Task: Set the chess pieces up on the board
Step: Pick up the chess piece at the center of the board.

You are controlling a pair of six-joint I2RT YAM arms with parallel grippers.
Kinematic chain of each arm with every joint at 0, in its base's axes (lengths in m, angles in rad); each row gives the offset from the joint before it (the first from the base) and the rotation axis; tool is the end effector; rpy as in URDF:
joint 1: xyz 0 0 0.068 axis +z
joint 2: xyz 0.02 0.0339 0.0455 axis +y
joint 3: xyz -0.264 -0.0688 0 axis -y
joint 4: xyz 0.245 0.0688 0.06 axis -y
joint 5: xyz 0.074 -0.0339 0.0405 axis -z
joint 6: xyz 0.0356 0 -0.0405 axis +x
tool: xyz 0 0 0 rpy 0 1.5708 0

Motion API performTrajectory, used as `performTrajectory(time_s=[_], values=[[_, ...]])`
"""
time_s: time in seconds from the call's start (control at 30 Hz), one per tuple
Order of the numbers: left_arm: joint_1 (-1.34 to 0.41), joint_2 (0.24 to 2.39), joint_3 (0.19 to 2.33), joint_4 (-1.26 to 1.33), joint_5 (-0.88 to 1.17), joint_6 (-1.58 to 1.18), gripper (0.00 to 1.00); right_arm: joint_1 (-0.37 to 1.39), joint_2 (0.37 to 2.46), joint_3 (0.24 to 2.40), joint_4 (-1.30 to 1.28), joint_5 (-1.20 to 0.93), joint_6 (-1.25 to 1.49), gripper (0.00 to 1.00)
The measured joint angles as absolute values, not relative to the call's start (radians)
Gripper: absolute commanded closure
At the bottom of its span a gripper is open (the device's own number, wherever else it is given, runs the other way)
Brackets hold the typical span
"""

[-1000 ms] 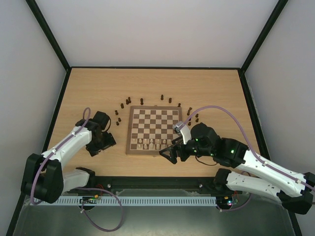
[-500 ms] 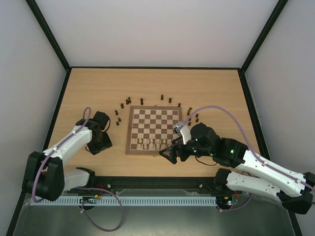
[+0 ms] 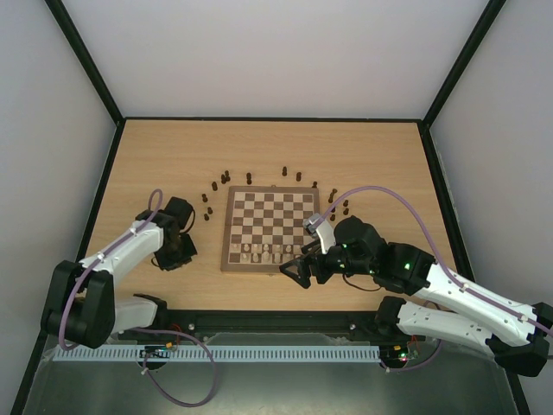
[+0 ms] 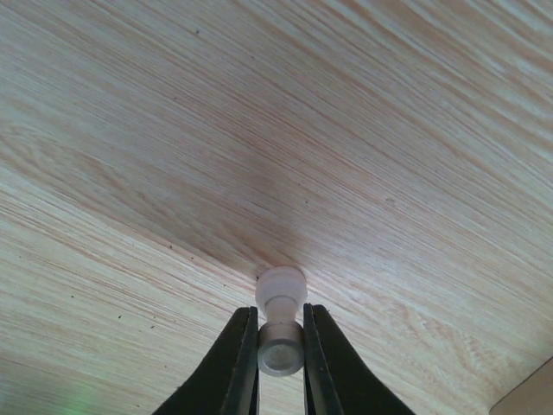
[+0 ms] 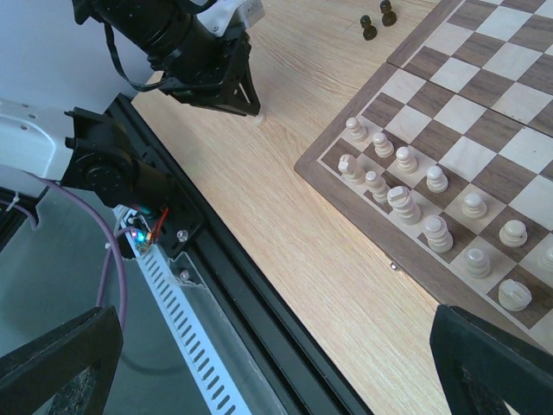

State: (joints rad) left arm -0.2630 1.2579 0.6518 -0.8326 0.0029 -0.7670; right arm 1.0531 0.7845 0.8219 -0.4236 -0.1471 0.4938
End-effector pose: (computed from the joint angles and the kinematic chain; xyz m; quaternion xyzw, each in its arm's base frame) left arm 0.1822 -0.0492 0.1658 -0.2487 0.9663 -0.0338 0.0567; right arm 0.0830 0.1563 0.3280 -0.2678 0.7840 0.4326 0.3558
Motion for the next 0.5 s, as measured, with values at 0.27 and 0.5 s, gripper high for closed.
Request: performTrajectory(time_s=[0.27,0.5], values=[[-0.297,1.238,0.677,-0.867,0.003,-0.767,0.98,1.053,0.786,0.822,-0.424,-0.135,0.494,0.02],[-0.525,1.258,0.914,-0.91,-0.001,-0.808,0.97,1.053,0.809,0.822,-0.424,-0.103,0.494,0.01]])
